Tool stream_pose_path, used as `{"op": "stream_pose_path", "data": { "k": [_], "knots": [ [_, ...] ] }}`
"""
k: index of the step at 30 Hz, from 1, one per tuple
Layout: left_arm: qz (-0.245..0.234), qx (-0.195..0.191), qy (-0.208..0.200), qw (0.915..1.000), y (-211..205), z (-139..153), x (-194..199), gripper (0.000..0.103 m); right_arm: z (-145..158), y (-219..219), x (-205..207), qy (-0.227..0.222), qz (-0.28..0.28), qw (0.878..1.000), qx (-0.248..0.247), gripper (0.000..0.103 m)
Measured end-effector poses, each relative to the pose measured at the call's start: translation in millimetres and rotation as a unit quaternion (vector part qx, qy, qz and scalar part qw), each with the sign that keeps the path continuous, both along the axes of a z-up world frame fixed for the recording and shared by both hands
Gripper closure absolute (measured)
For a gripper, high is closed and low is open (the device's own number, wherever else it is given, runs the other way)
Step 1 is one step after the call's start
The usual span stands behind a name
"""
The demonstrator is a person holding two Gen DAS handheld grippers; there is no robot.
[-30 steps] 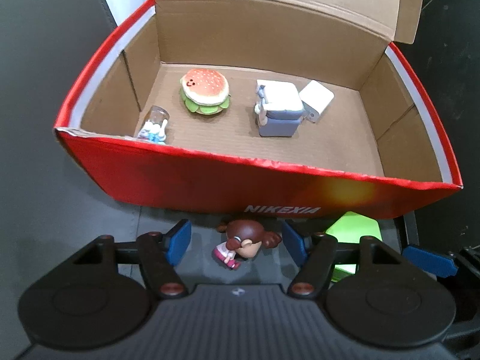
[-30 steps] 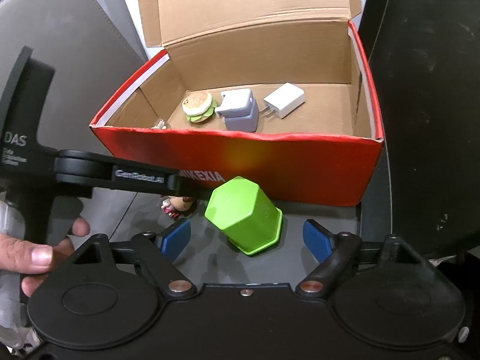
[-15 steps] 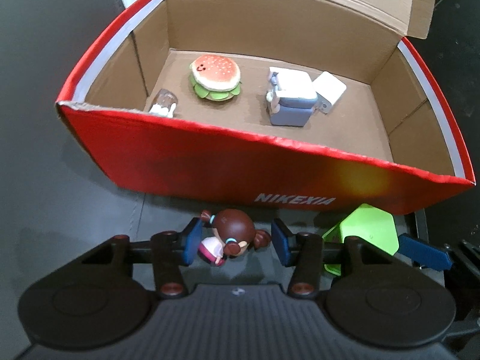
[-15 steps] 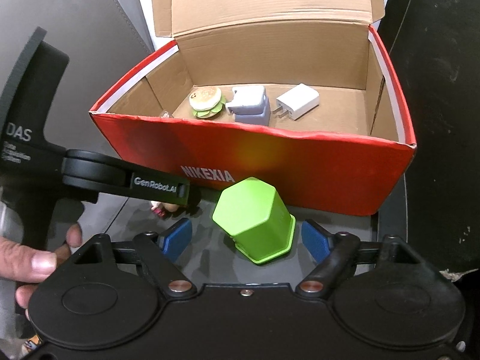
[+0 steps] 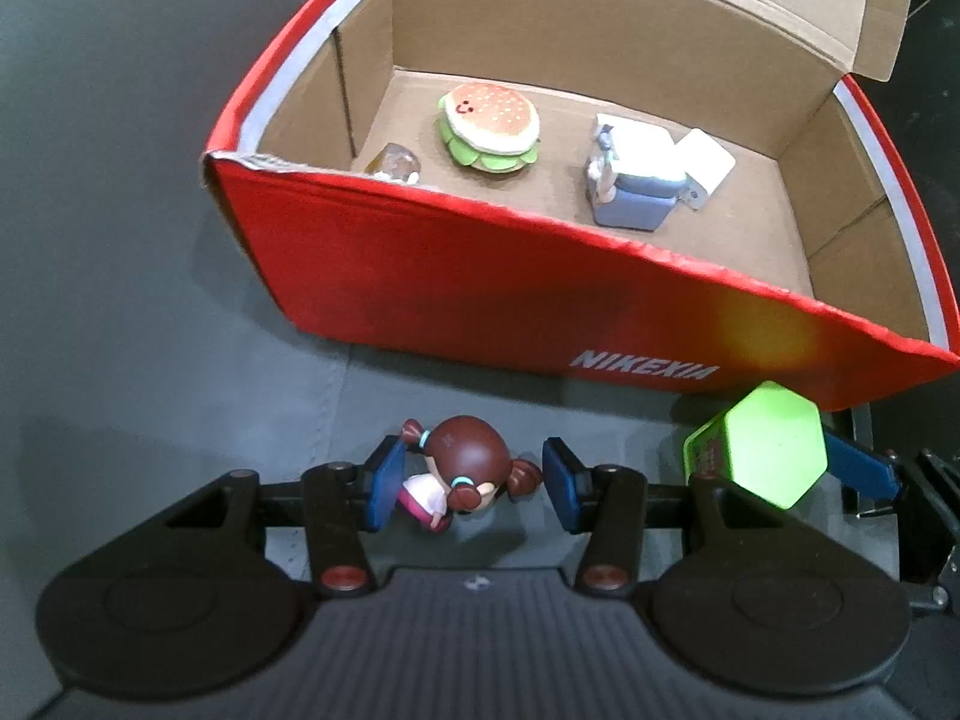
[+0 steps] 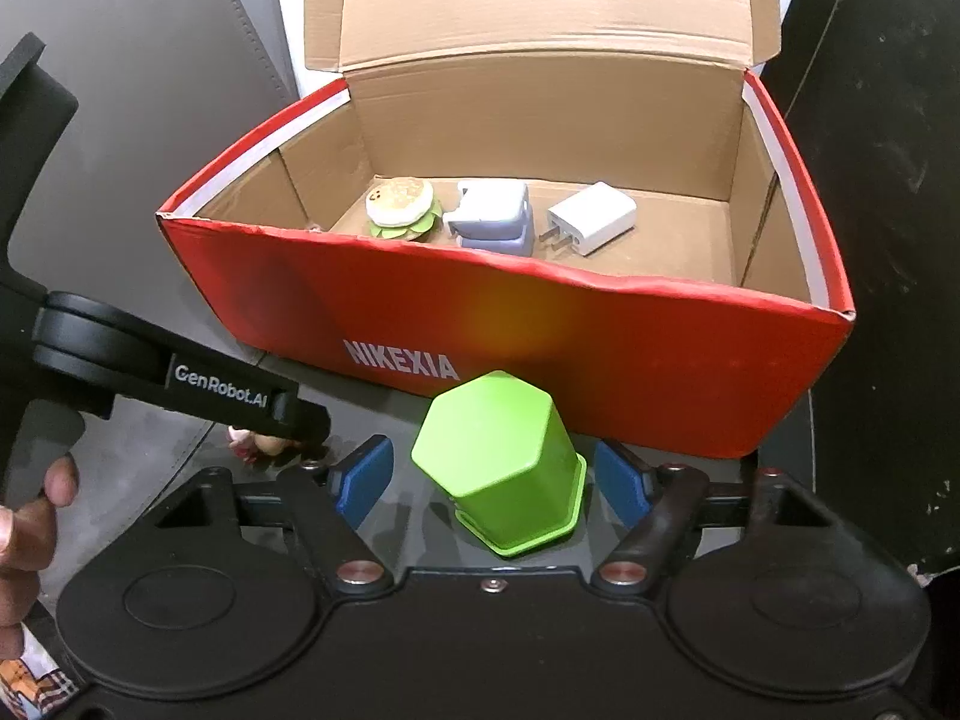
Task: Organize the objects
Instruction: 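Close the right gripper on the green hexagonal cup while the left gripper holds the figure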
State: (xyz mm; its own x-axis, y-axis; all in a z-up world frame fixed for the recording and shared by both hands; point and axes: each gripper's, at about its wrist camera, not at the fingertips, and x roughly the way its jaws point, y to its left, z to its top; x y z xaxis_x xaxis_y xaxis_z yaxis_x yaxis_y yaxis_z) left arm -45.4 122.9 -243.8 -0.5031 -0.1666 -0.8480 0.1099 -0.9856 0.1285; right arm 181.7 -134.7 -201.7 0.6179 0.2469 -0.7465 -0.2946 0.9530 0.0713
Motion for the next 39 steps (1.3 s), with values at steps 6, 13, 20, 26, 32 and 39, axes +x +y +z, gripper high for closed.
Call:
{"op": "stream_pose_path", "data": {
  "k": [6, 13, 20, 26, 32, 39],
  "knots": [
    [-0.003, -0.017, -0.005, 0.9998, 0, -1, 2, 0.053, -6, 4, 2, -0.007, 0.0, 1.0, -0.013, 0.03],
    [-0.004, -0.043, -0.014, 0.999, 0, -7, 1, 0.05, -14, 9, 7, -0.013, -0.004, 1.0, -0.022, 0.031],
    [0.004, -0.048, -0.011, 0.9988, -6, -9, 2, 0.05, -17, 10, 9, -0.017, -0.009, 0.999, -0.027, 0.043],
    [0.01, -0.052, -0.009, 0.9985, -5, -9, 3, 0.05, -14, 8, 8, -0.011, -0.013, 1.0, -0.021, 0.054],
    [0.015, -0.055, -0.008, 0.9984, -3, -5, 7, 0.051, -9, -1, 5, -0.003, -0.02, 1.0, -0.003, 0.055],
    [0.022, -0.055, -0.012, 0.9982, 3, 2, 15, 0.051, 1, -10, -2, 0.009, -0.03, 0.999, 0.025, 0.056]
  ]
}}
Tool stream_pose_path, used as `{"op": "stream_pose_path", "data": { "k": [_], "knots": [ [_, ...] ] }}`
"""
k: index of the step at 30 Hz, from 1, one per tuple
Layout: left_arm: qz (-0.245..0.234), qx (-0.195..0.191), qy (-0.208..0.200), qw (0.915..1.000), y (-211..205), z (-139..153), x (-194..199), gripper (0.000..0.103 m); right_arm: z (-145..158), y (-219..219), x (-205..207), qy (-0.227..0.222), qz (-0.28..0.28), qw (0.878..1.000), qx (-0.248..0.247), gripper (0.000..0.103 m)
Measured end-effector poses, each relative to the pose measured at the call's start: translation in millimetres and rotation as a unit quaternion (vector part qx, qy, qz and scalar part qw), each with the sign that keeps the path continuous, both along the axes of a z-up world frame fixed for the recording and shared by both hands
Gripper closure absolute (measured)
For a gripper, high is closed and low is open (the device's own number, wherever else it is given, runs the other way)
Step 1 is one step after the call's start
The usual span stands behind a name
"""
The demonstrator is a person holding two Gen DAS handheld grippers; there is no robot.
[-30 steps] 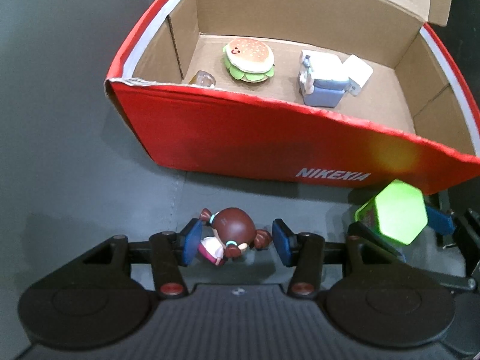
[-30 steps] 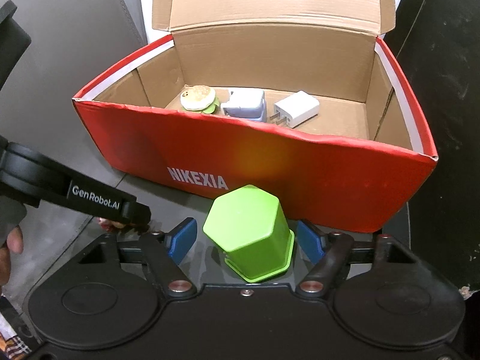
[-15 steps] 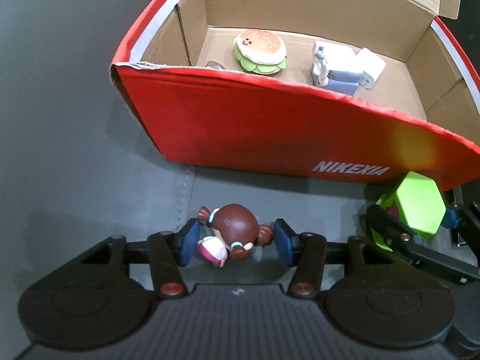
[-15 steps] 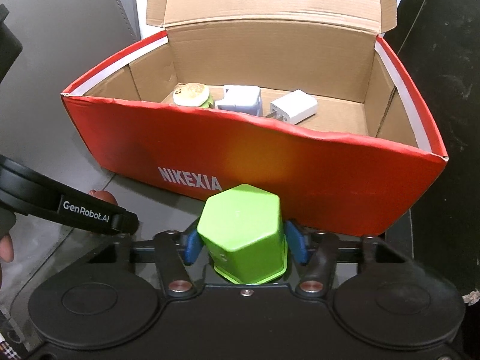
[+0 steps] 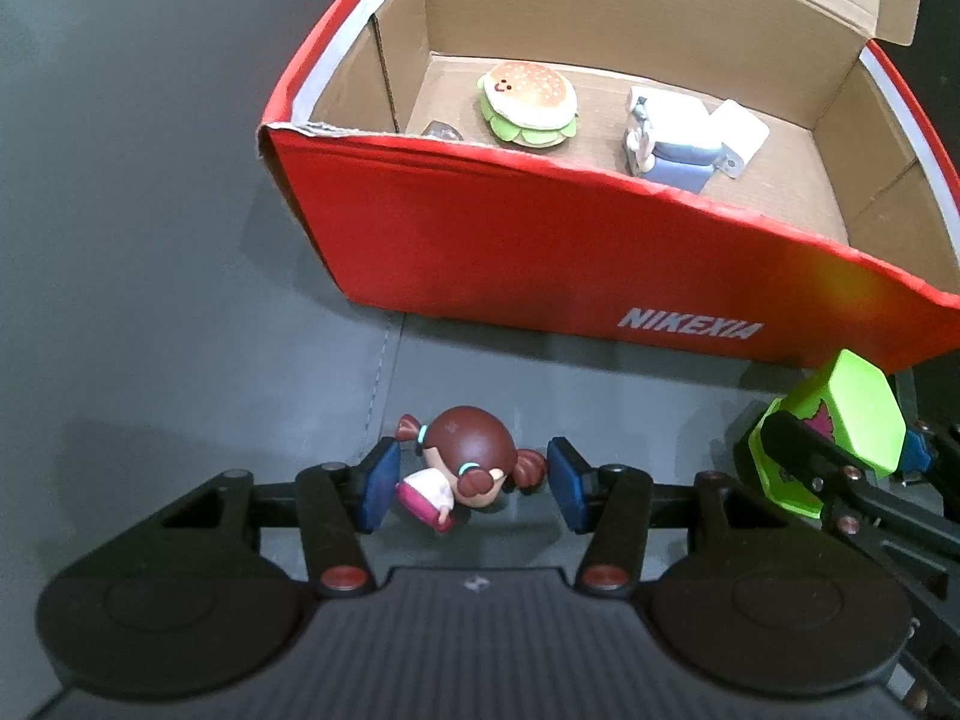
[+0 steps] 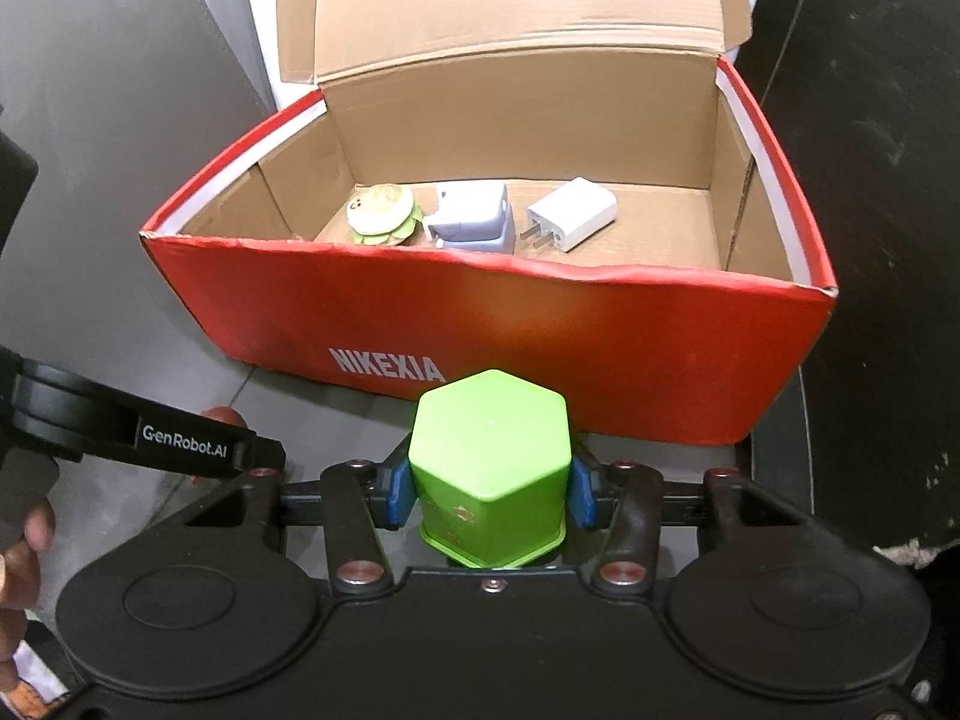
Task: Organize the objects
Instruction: 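Close the right gripper on the green hexagonal cup while the left gripper holds the figure, then lift the figure with the left tool while the right tool carries the cup over the box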
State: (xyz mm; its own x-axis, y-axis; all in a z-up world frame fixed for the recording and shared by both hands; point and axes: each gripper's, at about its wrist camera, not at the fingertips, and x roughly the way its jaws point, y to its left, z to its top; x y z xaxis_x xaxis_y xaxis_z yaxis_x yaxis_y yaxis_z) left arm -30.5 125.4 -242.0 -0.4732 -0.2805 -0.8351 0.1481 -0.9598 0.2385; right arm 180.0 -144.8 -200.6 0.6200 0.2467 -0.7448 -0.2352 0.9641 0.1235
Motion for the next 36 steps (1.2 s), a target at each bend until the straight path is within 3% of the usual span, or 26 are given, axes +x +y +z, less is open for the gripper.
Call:
{"op": "stream_pose_path", "data": {
  "k": [17, 36],
  "knots": [
    [-0.017, 0.019, 0.014, 0.9996, 15, 27, 34, 0.051, 29, -20, -14, 0.028, -0.018, 0.997, 0.067, 0.056],
    [-0.042, 0.027, 0.051, 0.9975, 30, 64, 71, 0.051, 78, -28, -48, 0.001, -0.027, 0.995, 0.099, 0.056]
  ]
}}
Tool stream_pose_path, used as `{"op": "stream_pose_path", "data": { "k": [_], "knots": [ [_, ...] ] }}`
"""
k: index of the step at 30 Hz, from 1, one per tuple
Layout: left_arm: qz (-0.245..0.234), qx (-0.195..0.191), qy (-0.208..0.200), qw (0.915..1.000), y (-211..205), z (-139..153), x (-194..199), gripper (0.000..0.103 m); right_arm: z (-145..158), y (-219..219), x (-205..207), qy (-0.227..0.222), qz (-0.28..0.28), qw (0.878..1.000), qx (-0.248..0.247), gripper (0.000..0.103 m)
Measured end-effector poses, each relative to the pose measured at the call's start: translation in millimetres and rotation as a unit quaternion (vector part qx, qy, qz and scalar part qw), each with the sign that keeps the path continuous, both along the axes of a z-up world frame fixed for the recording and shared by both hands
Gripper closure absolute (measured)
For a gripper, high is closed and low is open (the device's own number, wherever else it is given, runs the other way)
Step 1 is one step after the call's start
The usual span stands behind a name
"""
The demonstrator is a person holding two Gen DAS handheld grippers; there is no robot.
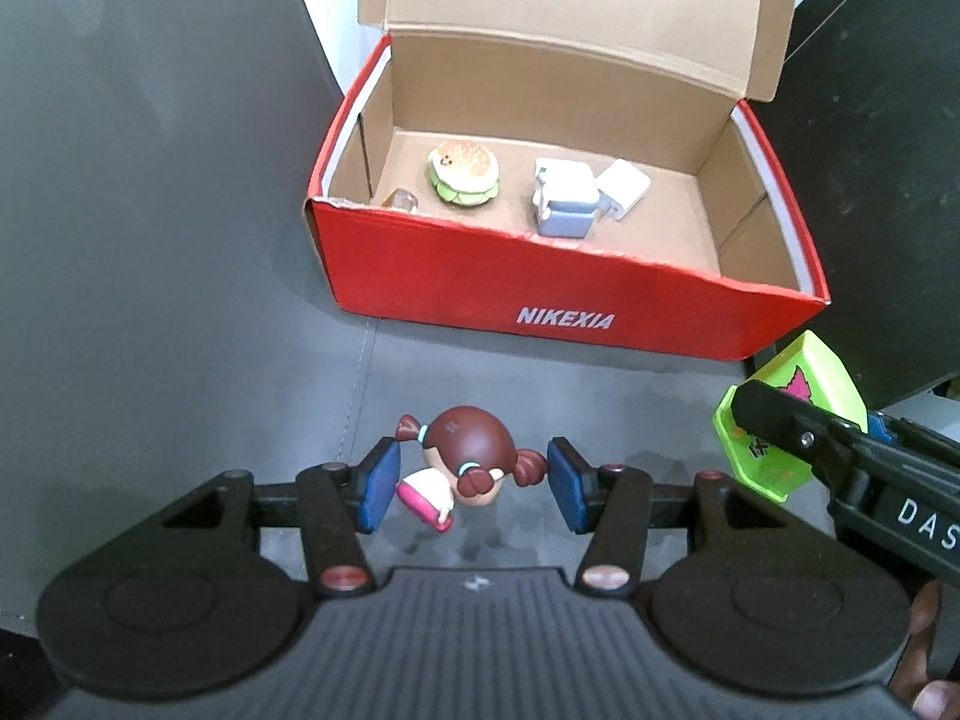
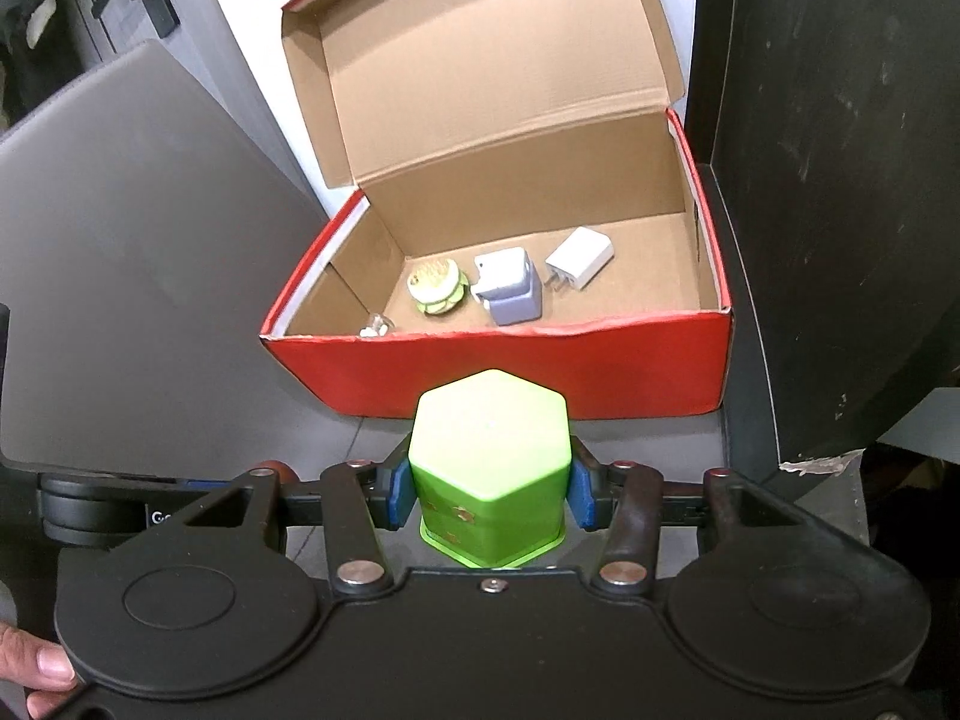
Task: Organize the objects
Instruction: 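Lift the figure with the left tool while the right tool carries the cup over the box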
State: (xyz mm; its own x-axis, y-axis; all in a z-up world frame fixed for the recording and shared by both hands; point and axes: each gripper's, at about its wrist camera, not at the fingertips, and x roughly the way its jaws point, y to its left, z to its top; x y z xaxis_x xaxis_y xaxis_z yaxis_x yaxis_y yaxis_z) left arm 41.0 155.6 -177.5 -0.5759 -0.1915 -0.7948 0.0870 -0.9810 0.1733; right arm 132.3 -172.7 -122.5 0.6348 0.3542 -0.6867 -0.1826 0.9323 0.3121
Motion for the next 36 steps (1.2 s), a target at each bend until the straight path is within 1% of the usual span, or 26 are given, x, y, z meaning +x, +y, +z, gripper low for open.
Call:
{"op": "stream_pose_path", "data": {
  "k": [10, 19, 36],
  "knots": [
    [-0.011, 0.001, 0.024, 0.9997, 10, 22, 16, 0.051, 23, -1, -10, -0.015, 0.004, 1.0, 0.004, 0.055],
    [-0.013, -0.006, 0.037, 0.9992, 14, 37, 27, 0.051, 39, -9, -13, -0.015, -0.003, 1.0, 0.004, 0.055],
    [-0.022, -0.003, 0.068, 0.9974, 19, 68, 30, 0.051, 65, -17, -12, -0.032, -0.007, 0.999, 0.003, 0.055]
  ]
}}
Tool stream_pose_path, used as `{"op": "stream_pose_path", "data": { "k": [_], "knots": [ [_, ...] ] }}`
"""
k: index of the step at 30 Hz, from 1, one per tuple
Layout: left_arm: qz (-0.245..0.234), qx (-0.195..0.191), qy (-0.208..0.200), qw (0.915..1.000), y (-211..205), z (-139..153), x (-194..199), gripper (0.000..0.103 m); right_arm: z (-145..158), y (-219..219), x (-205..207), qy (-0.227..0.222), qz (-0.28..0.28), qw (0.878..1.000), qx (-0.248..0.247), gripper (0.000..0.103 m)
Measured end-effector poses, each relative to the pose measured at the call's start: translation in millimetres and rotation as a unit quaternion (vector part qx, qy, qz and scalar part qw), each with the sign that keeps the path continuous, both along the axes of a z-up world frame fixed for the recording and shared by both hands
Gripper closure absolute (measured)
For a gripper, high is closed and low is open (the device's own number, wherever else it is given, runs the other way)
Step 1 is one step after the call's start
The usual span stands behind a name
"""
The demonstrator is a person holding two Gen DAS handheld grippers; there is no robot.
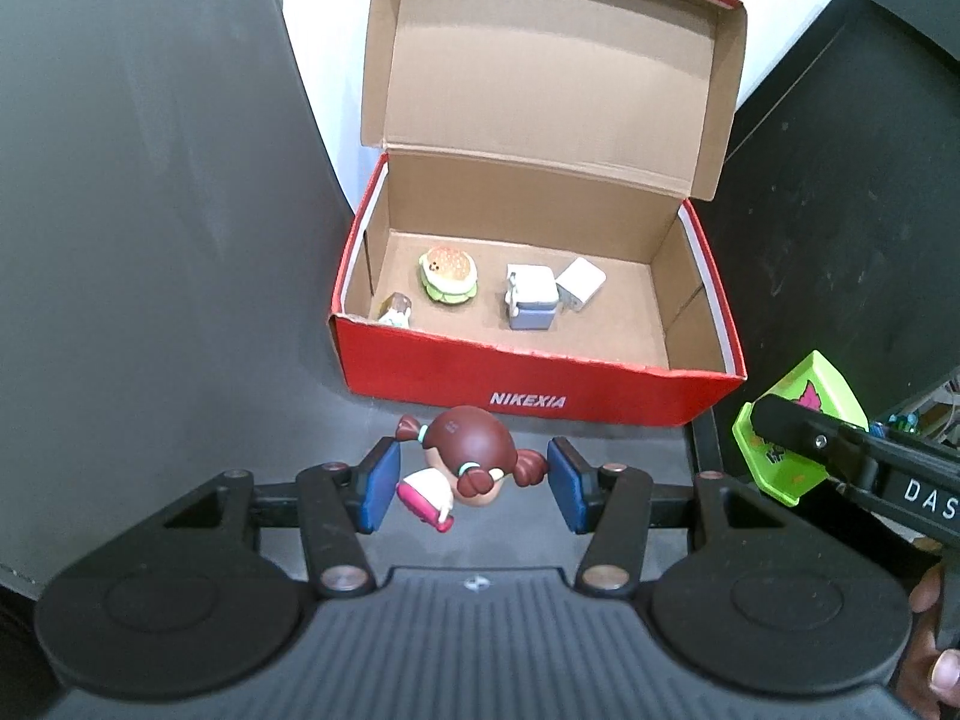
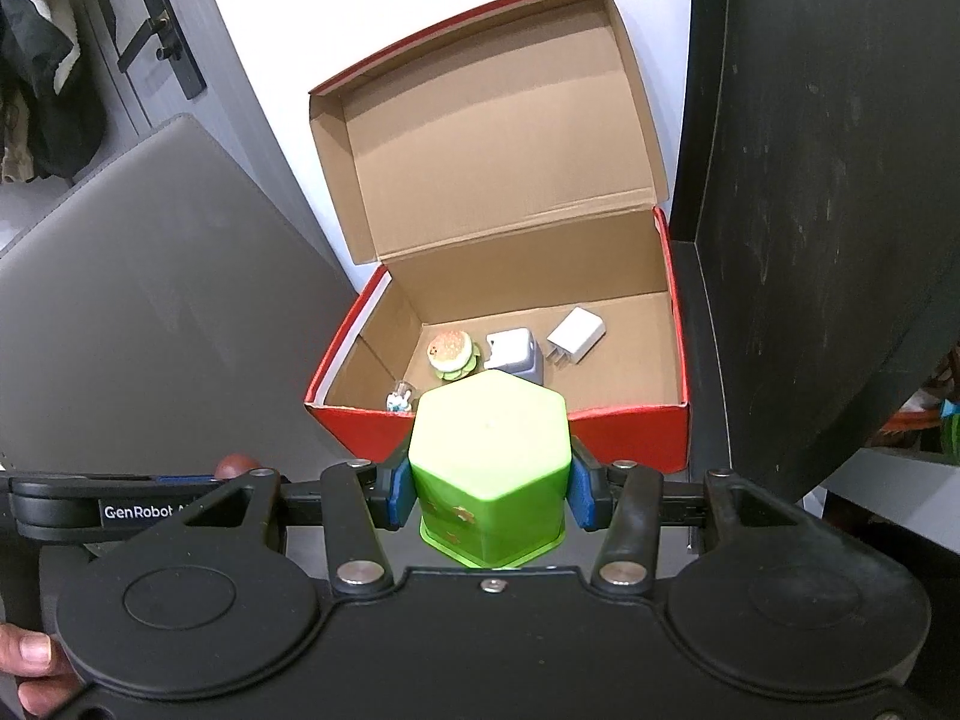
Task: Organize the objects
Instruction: 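Lift the figure with the left tool while the right tool carries the cup over the box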
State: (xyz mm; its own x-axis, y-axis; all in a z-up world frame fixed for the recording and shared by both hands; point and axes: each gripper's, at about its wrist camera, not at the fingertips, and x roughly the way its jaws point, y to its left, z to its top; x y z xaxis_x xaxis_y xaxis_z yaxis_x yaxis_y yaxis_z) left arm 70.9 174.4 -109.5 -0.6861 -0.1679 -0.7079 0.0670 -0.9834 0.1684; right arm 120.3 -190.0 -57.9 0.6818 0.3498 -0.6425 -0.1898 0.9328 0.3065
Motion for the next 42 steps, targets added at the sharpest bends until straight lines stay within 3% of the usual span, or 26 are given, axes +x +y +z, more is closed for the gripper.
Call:
{"op": "stream_pose_path", "data": {
  "k": [17, 42],
  "knots": [
    [0.0, -0.005, 0.029, 0.9996, -2, 28, -24, 0.051, 12, -5, 32, -0.003, -0.006, 1.0, -0.005, 0.055],
    [-0.002, -0.02, 0.047, 0.9987, 3, 42, -102, 0.051, 3, -14, 104, -0.012, -0.005, 1.0, -0.024, 0.055]
  ]
}}
